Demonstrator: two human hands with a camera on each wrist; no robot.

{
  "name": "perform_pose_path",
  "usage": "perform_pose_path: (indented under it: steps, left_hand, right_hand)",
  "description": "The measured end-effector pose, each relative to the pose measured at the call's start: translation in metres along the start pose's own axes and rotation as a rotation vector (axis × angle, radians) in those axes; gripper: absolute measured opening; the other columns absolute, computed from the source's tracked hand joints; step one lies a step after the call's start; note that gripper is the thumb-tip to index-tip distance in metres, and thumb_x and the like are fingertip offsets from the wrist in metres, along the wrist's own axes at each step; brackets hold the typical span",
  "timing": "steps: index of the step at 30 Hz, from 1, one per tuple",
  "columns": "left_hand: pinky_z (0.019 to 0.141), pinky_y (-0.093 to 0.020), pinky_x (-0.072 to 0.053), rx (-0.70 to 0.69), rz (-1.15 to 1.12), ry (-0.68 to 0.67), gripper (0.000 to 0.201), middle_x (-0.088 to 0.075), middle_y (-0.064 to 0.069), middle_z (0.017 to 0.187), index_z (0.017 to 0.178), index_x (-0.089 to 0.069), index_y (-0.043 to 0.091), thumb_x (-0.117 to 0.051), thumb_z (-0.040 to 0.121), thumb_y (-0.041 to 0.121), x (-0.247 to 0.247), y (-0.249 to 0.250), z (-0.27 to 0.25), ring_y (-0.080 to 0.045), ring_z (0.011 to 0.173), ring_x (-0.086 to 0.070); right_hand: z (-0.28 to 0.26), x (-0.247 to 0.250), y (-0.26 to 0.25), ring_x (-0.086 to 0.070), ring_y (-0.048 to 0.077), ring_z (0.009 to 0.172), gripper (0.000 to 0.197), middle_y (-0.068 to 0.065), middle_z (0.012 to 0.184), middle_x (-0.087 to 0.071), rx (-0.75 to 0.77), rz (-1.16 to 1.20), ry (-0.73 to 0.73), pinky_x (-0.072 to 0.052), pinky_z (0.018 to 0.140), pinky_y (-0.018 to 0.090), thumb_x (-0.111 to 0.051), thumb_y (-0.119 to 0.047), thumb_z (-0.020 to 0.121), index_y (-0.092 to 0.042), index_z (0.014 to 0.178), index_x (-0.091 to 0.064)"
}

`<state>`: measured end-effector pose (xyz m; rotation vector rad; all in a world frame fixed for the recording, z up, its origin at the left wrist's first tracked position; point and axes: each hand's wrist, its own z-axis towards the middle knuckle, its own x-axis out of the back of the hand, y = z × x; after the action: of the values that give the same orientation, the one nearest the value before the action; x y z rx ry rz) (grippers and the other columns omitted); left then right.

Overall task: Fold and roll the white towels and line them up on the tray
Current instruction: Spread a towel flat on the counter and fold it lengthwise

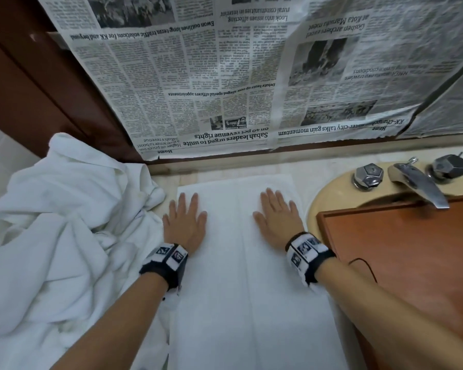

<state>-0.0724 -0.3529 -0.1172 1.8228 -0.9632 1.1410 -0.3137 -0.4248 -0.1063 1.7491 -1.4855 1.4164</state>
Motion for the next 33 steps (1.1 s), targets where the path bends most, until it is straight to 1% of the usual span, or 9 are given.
perform_pose_path:
  steps: [3,7,9,11,15,20,25,30,33]
  left_hand:
    - [0.121,-0.049,-0.004,-0.144,-0.018,-0.071,0.085,0.008,0.008,0.166,0.156,-0.001,0.042,0.011,0.076,0.068,-0.015,0.013,-0.055,-0.022,0.153,0.006]
    - [0.121,-0.049,0.005,-0.226,0.035,-0.139,0.075,0.027,0.014,0.161,0.152,0.008,0.051,0.010,0.080,0.069,-0.041,0.013,-0.099,-0.019,0.151,0.020]
    - [0.121,-0.047,0.005,-0.185,0.091,-0.112,0.075,0.028,0.010,0.161,0.153,0.012,0.048,0.012,0.080,0.068,-0.041,0.001,-0.092,-0.022,0.151,0.018]
    - [0.122,-0.046,0.004,-0.111,0.119,-0.117,0.077,0.025,0.002,0.163,0.154,0.013,0.043,0.010,0.082,0.068,-0.034,-0.008,-0.081,-0.027,0.152,0.016]
    - [0.123,-0.048,-0.003,-0.023,0.004,-0.088,0.065,0.011,-0.006,0.166,0.159,-0.003,0.030,-0.022,0.102,0.054,-0.016,0.001,-0.066,-0.031,0.152,0.008]
    - [0.121,-0.053,-0.001,-0.180,0.005,-0.068,0.071,0.007,0.008,0.166,0.157,-0.009,0.040,-0.010,0.089,0.060,-0.007,0.033,-0.035,-0.025,0.153,0.007]
    - [0.120,-0.058,0.000,-0.220,0.101,-0.109,0.055,0.013,0.012,0.165,0.154,-0.001,0.049,-0.019,0.102,0.055,-0.007,0.043,0.004,-0.026,0.152,0.010]
    - [0.121,-0.053,0.000,-0.134,0.076,-0.108,0.056,0.015,0.007,0.165,0.154,0.002,0.049,-0.019,0.102,0.056,0.001,0.025,0.028,-0.028,0.152,0.011]
    - [0.122,-0.052,-0.001,-0.101,0.071,-0.073,0.058,0.013,0.005,0.166,0.155,0.001,0.047,-0.021,0.102,0.057,-0.001,0.014,0.030,-0.029,0.152,0.010]
  right_hand:
    - [-0.060,-0.031,-0.022,0.011,0.018,0.151,0.077,-0.009,0.160,0.017,0.169,-0.017,-0.035,0.002,0.122,0.048,0.006,-0.060,0.088,-0.026,0.157,0.000]
    - [-0.093,-0.055,-0.025,0.021,0.015,0.149,0.078,-0.013,0.159,0.025,0.175,-0.071,-0.123,0.012,0.119,0.045,0.015,-0.061,0.082,-0.034,0.155,0.013]
    - [-0.085,-0.050,-0.010,0.020,0.015,0.149,0.077,-0.011,0.158,0.027,0.081,-0.066,-0.079,0.011,0.119,0.045,0.013,-0.061,0.084,-0.031,0.155,0.013]
    - [-0.082,-0.041,0.003,0.018,0.017,0.150,0.068,-0.004,0.160,0.025,-0.022,-0.045,-0.063,0.008,0.121,0.043,-0.003,-0.057,0.097,-0.025,0.156,0.012]
    - [-0.083,-0.031,0.007,0.012,0.020,0.151,0.068,0.007,0.164,0.014,-0.062,0.007,-0.005,0.005,0.121,0.037,-0.022,-0.047,0.104,-0.014,0.157,0.003]
    - [-0.038,-0.003,0.003,0.008,0.019,0.152,0.064,0.000,0.165,0.010,0.002,-0.006,-0.001,0.001,0.122,0.043,-0.025,-0.043,0.104,-0.017,0.158,0.000]
    - [0.009,0.015,0.005,0.011,0.019,0.151,0.063,-0.004,0.164,0.015,0.025,-0.051,-0.114,0.000,0.122,0.046,-0.023,-0.045,0.105,-0.024,0.158,0.003]
    - [0.029,0.024,0.031,0.009,0.020,0.152,0.063,-0.003,0.164,0.016,-0.135,-0.044,-0.036,-0.005,0.121,0.050,-0.020,-0.045,0.104,-0.023,0.158,0.004]
    - [0.030,0.024,0.032,0.007,0.021,0.152,0.062,-0.002,0.165,0.013,-0.098,-0.030,-0.028,-0.006,0.121,0.049,-0.021,-0.046,0.104,-0.023,0.158,0.000]
